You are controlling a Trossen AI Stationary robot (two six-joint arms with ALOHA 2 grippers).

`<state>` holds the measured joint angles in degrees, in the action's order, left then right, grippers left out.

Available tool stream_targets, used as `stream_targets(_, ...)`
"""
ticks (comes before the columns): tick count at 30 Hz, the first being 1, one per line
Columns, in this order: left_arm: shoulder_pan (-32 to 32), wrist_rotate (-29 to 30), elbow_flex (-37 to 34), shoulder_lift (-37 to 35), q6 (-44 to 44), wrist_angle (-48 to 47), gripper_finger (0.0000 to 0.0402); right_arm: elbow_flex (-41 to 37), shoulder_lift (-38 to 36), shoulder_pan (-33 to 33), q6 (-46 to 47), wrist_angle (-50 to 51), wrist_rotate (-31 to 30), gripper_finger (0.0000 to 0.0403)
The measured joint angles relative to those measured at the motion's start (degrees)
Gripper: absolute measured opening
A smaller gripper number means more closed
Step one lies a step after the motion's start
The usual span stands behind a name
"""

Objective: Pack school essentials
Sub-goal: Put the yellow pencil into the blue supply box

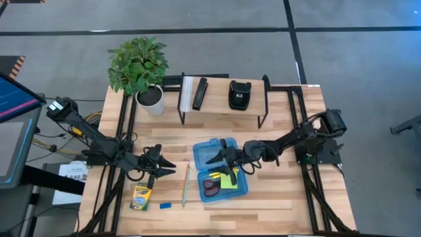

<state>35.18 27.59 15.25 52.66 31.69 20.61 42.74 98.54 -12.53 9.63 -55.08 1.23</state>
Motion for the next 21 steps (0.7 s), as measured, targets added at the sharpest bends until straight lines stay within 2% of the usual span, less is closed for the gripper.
stream_targets(21,0.63,-0.02,0.02,-0.02,-0.68,-0.1,0.0101,0.04,0.0,-1.69,1.9,-3.94,-1.44,0.0152)
